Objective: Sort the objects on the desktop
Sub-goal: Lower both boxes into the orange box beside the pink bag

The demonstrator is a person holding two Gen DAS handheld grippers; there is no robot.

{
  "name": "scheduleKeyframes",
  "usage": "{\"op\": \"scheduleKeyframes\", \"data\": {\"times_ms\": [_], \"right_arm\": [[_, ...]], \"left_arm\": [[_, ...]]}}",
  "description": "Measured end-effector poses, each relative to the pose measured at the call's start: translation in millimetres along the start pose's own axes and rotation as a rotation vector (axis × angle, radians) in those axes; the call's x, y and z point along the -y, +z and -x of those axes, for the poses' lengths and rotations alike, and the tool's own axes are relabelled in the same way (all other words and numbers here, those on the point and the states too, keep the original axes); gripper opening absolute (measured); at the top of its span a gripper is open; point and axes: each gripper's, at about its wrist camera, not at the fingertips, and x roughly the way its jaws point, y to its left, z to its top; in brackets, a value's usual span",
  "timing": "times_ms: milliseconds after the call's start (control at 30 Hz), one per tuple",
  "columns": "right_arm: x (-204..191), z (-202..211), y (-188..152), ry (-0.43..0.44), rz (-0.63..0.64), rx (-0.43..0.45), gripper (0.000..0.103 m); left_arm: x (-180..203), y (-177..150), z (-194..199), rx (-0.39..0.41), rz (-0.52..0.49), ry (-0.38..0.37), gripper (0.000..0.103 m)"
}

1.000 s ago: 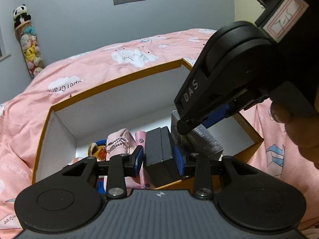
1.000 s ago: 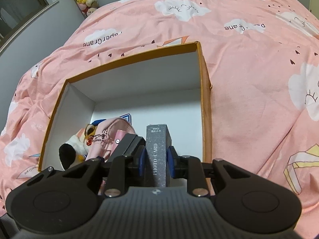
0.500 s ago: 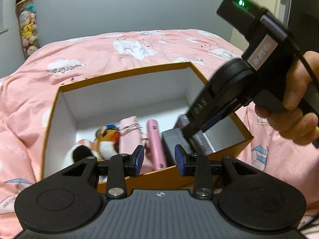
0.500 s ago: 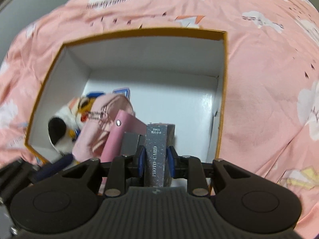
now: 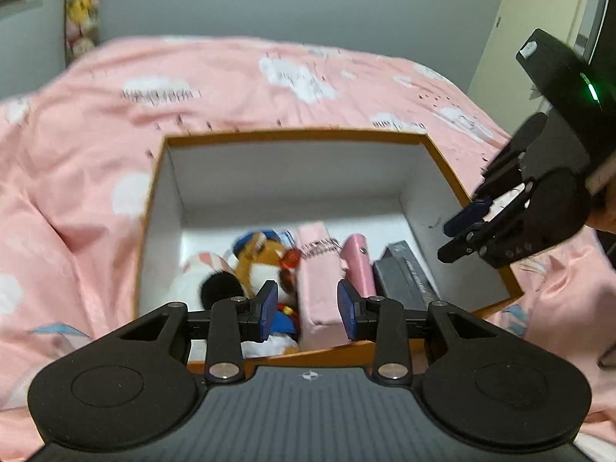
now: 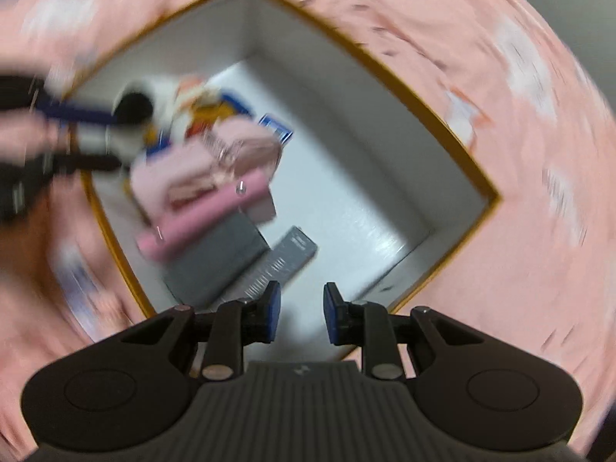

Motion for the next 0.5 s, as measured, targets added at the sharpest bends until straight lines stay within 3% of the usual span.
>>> {"op": "scheduleKeyframes", "data": {"times_ms": [100,233,400,500], "right_arm": [[-11,-12,4,0.019,0.208,-0.048,0.025],[-23,-28,7,0.05,0.39,-0.117,0.026],[-15,-49,10,0.141,0.344,-0.215,0.026],[-6,-55,10,0.227,0.268,-0.207,0.025]], "left_arm": [[-6,-1,-13,-0.042,0.056,-0.043,0.039],[-9,-1,-25,-0.087,0.084,-0.057,0.039],[-15,-3,-32,-0.11,0.13,-0.105,0.039],[-19,-2,-38,-0.118,0.15,-0.119,0.038]]}}
